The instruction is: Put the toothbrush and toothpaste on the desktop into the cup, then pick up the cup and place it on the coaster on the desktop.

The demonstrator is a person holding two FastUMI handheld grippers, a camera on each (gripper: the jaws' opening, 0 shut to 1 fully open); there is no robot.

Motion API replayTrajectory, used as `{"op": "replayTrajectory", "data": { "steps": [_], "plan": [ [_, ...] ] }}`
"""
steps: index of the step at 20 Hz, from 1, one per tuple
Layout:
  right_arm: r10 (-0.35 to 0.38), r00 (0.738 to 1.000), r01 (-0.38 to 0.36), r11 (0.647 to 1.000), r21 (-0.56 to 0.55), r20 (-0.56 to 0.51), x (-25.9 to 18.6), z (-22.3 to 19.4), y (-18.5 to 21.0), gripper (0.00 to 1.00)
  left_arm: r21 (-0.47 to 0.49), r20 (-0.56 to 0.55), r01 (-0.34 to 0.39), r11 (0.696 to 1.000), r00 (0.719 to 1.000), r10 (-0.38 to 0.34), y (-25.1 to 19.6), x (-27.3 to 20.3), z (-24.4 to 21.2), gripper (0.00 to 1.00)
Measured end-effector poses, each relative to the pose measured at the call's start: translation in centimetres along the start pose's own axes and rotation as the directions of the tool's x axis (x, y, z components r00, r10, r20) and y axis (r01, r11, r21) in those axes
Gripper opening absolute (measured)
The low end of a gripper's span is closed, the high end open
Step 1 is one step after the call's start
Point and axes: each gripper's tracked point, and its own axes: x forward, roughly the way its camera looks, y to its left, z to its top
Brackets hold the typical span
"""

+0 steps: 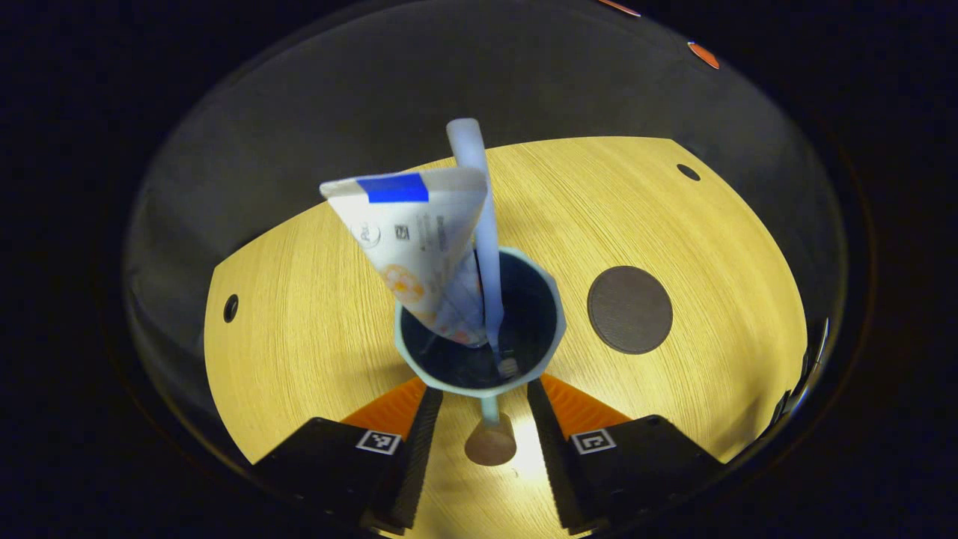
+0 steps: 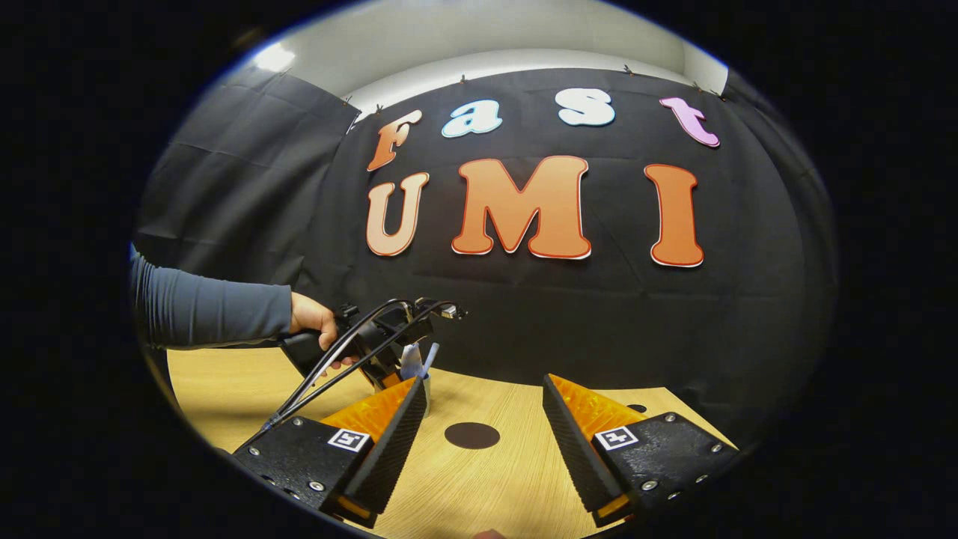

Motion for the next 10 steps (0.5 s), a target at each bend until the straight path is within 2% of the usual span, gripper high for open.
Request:
{"op": "replayTrajectory", "data": {
  "steps": [3, 4, 5, 10],
  "plan": [
    [-0.008, 1.000, 0.008, 1.000, 0.009, 0.006, -0.2, 0.1, -0.4, 0.94, -0.036, -0.015, -0.011, 0.999, 1.000, 0.011, -2.6, 0.4, 1.2, 0.33],
    [-0.009, 1.000, 0.009, 1.000, 0.014, 0.008, -0.3, 0.2, -0.5, 0.94, -0.057, 0.000, -0.007, 0.998, 1.000, 0.007, -3.0, 0.4, 1.6, 0.33],
    [-0.014, 1.000, 0.014, 1.000, 0.017, 0.007, -0.4, 0.1, -0.6, 0.94, -0.058, -0.005, -0.002, 0.998, 1.000, 0.002, -3.8, 0.7, 2.2, 0.27],
    [-0.036, 0.999, 0.036, 0.999, 0.030, -0.004, -1.1, -0.2, -1.5, 0.95, -0.101, 0.030, -0.021, 0.995, 0.999, 0.025, -6.0, 0.1, 5.3, 0.23]
  ]
}}
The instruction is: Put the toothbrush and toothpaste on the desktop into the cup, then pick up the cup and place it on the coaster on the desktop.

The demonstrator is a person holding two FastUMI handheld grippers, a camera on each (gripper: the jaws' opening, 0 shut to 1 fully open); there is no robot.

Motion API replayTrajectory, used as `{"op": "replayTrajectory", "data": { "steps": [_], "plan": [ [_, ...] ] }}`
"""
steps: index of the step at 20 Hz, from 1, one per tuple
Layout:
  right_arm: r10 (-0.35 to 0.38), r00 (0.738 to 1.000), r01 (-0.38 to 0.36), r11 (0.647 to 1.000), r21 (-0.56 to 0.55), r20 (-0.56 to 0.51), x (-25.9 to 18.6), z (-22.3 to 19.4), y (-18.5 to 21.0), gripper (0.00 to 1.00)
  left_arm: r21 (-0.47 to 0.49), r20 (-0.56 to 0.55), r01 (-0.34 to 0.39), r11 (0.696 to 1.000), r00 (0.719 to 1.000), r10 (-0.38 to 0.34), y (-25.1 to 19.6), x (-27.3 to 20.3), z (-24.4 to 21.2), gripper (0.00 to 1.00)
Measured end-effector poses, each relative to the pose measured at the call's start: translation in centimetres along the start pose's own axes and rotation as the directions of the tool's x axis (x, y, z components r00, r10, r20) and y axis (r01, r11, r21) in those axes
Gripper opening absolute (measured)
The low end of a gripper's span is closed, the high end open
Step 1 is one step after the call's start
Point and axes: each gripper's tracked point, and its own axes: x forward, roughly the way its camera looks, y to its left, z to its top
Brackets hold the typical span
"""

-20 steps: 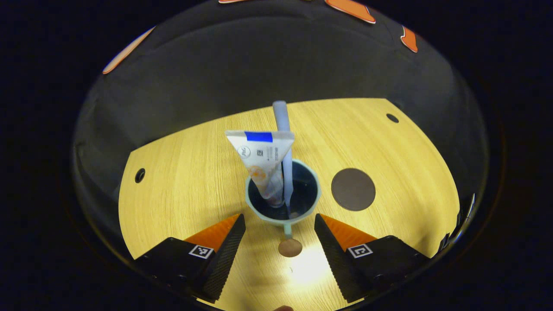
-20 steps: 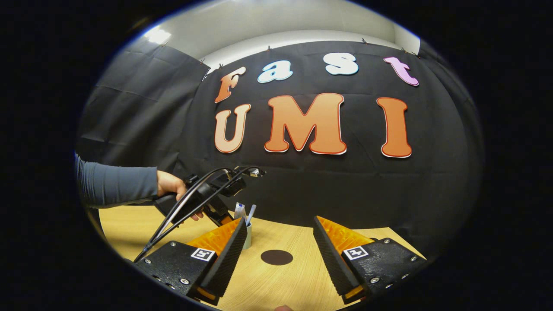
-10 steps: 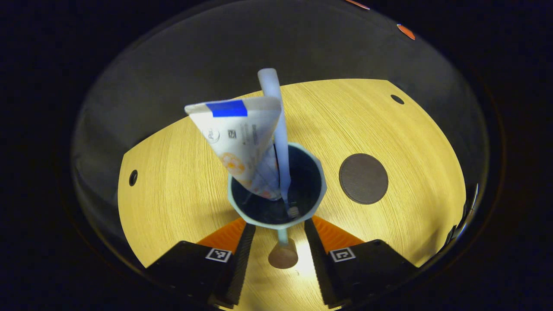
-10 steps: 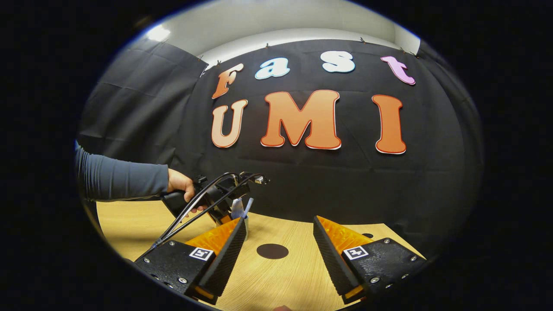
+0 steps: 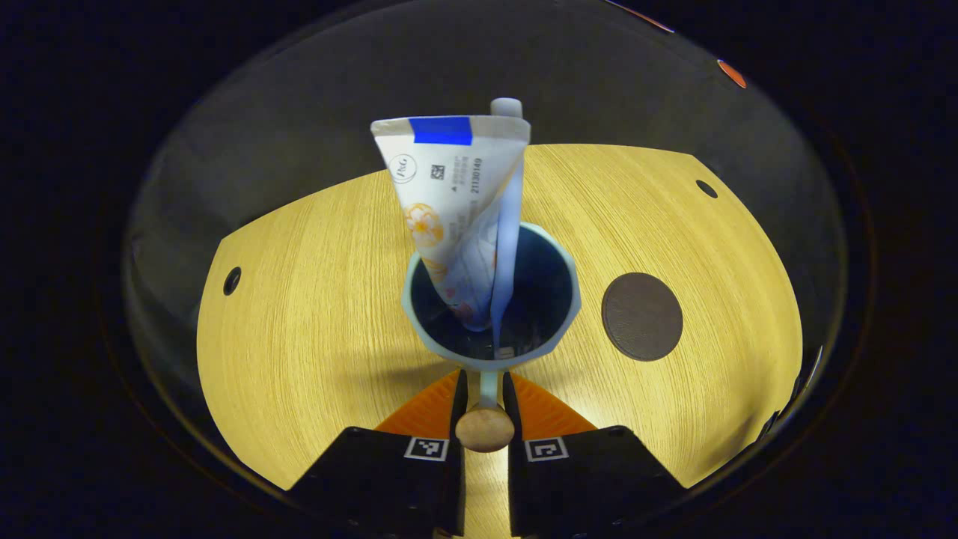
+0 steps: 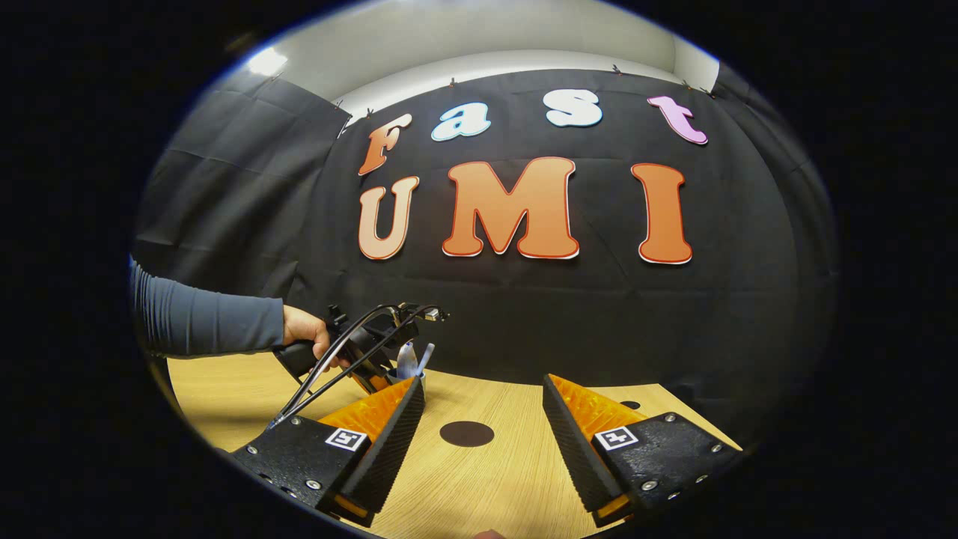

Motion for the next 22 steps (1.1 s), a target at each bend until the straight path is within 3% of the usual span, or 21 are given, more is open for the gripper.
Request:
{"op": "replayTrajectory", "data": {
  "steps": [9, 22],
  "plan": [
    [-0.010, 1.000, 0.010, 1.000, -0.002, 0.011, -1.0, 0.4, -0.5, 0.95, 0.004, 0.070, 0.013, 1.000, 0.997, -0.013, -0.8, -2.9, 1.6, 0.22],
    [-0.029, 1.000, 0.029, 0.999, -0.030, -0.008, -2.3, 0.1, -1.8, 0.95, 0.136, 0.059, 0.107, 0.985, 0.991, -0.116, -1.0, -2.0, 2.4, 0.23]
  ]
}}
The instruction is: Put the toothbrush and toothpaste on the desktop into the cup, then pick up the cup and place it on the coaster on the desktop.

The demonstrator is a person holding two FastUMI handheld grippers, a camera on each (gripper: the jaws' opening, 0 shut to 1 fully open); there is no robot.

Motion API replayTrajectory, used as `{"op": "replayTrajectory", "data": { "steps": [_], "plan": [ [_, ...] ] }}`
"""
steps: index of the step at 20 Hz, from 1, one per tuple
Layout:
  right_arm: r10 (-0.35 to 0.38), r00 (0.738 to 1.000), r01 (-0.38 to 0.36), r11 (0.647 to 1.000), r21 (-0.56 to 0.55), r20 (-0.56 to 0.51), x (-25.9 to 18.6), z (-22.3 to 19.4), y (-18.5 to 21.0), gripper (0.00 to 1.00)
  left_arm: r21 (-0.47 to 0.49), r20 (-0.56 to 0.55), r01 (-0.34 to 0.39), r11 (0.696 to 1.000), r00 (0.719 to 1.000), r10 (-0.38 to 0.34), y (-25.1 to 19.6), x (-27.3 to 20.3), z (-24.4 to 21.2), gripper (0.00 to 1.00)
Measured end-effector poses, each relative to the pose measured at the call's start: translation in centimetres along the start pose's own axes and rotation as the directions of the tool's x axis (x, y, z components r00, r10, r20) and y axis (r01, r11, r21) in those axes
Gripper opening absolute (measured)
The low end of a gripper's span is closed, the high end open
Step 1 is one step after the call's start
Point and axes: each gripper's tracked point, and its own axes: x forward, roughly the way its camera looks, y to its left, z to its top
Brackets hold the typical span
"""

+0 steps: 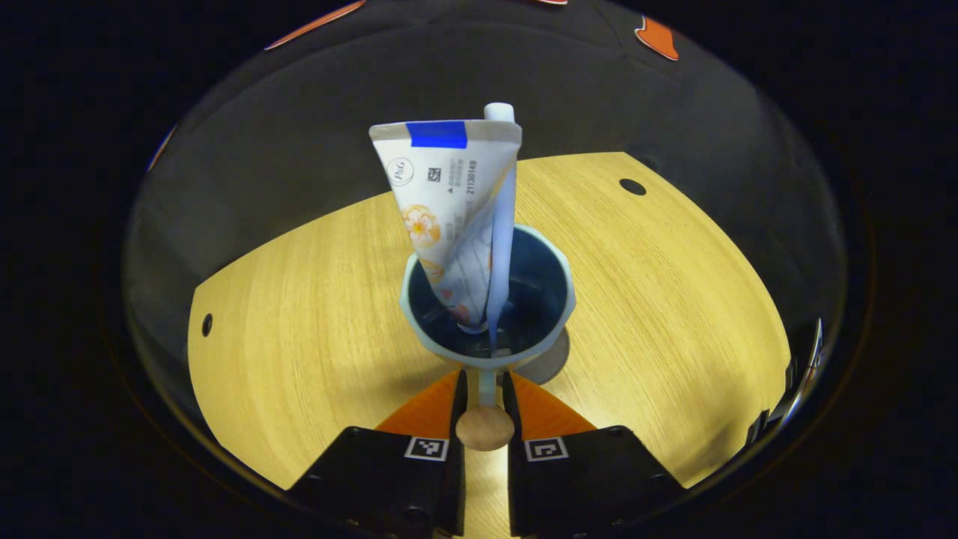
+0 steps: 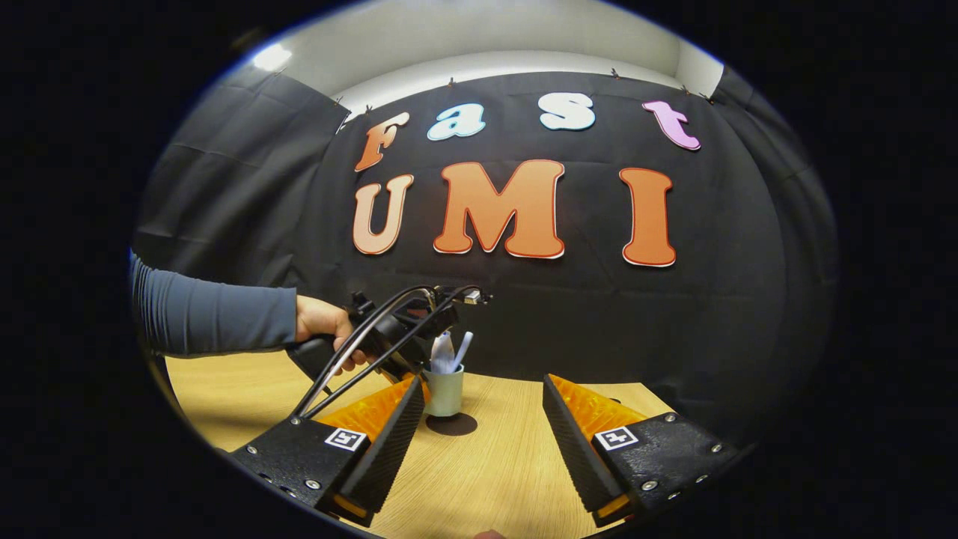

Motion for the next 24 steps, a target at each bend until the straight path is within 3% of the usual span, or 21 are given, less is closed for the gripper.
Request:
{"op": "replayTrajectory", "data": {
  "steps": [4, 7, 10, 11, 13, 15, 19, 22, 24],
  "plan": [
    [-0.004, 1.000, 0.004, 1.000, 0.011, -0.015, -0.1, -0.6, -0.4, 0.95, -0.012, -0.053, 0.003, 1.000, 0.999, -0.004, 0.3, -0.6, 0.4, 0.22],
    [-0.009, 0.999, 0.009, 1.000, 0.005, -0.031, -0.1, -1.2, -0.6, 0.95, 0.005, 0.022, 0.006, 1.000, 1.000, -0.006, 0.0, -2.6, 1.9, 0.28],
    [-0.021, 0.999, 0.022, 1.000, 0.015, -0.037, 0.2, -1.1, -1.0, 0.95, 0.025, 0.114, 0.007, 1.000, 0.993, -0.009, -0.4, -5.8, 4.1, 0.83],
    [-0.031, 0.999, 0.031, 0.999, 0.015, -0.033, 0.2, -1.0, -1.2, 0.95, 0.034, 0.172, -0.024, 0.999, 0.985, 0.018, 0.2, -7.3, 4.4, 0.90],
    [-0.066, 0.998, 0.066, 0.998, -0.001, -0.014, 0.3, -0.4, -1.7, 0.95, 0.016, 0.310, -0.085, 0.996, 0.948, 0.075, 0.7, -9.3, 5.2, 0.99],
    [-0.101, 0.995, 0.102, 0.994, -0.025, 0.022, 0.5, 0.6, -1.9, 0.95, -0.009, 0.413, -0.130, 0.991, 0.902, 0.123, 1.0, -11.2, 5.4, 0.99],
    [-0.124, 0.989, 0.127, 0.992, -0.026, 0.083, 1.0, 2.4, -1.3, 0.95, -0.071, 0.587, -0.177, 0.982, 0.788, 0.184, 1.6, -15.8, 4.8, 0.99],
    [-0.123, 0.987, 0.126, 0.992, -0.021, 0.107, 1.7, 3.1, -0.5, 0.95, -0.111, 0.702, -0.196, 0.974, 0.678, 0.217, 2.4, -19.4, 3.0, 0.99],
    [-0.110, 0.988, 0.113, 0.993, -0.022, 0.105, 2.2, 2.9, 0.3, 0.95, -0.142, 0.730, -0.215, 0.966, 0.637, 0.248, 2.8, -22.0, 1.2, 0.99]
  ]
}}
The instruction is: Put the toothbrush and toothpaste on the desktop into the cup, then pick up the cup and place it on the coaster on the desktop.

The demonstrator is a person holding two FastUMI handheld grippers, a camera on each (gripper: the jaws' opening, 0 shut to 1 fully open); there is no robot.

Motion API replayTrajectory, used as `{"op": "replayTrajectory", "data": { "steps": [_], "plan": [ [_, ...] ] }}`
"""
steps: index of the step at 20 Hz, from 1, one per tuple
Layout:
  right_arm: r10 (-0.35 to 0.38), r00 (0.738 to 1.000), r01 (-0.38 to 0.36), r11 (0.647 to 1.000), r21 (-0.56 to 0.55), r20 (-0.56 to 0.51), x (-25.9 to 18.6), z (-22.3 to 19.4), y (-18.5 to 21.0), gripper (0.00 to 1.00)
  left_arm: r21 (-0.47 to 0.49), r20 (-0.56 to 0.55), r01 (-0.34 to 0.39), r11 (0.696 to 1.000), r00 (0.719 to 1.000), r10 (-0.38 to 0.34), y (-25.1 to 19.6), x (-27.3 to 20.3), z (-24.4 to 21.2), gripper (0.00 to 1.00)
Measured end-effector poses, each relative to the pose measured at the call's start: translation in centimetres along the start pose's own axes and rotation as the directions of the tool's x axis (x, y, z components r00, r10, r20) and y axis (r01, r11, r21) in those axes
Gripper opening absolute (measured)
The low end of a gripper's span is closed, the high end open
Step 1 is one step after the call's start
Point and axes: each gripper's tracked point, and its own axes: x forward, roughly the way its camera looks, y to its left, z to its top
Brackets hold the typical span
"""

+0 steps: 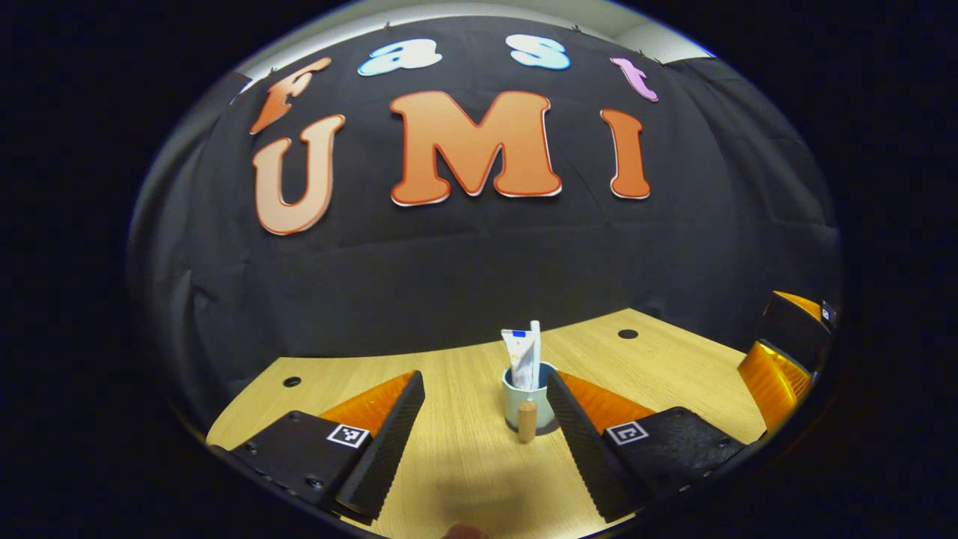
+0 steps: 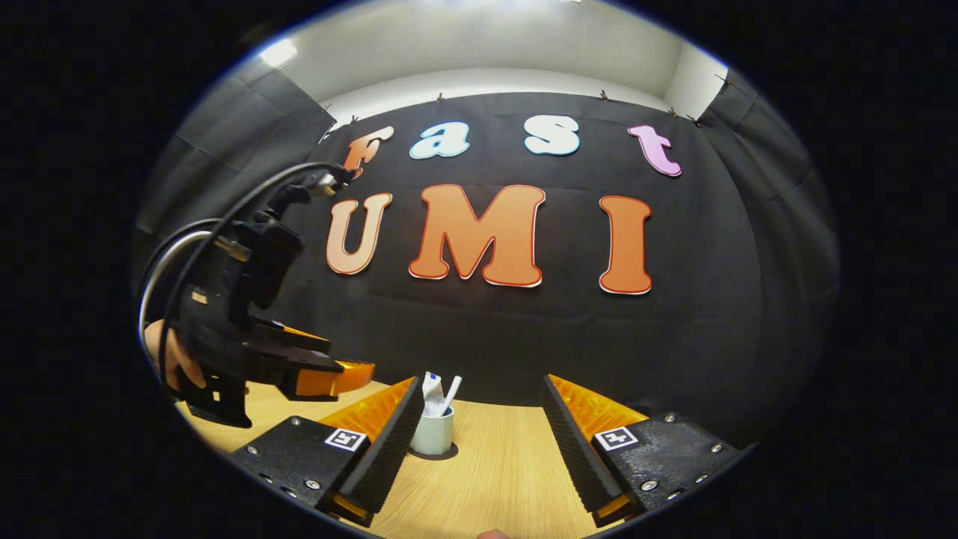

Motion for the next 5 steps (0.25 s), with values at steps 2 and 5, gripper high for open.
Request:
{"op": "replayTrajectory", "data": {
  "steps": [2, 5],
  "plan": [
    [0.005, 1.000, -0.005, 1.000, -0.022, -0.011, 0.0, -0.6, 0.6, 0.95, -0.016, 0.025, -0.035, 0.999, 0.999, 0.035, 1.8, -2.4, 0.3, 0.99],
    [0.007, 1.000, -0.007, 0.999, -0.043, -0.007, -0.1, -0.7, 1.3, 0.95, -0.015, 0.078, -0.101, 0.995, 0.992, 0.102, 4.4, -4.0, 0.7, 0.99]
  ]
}}
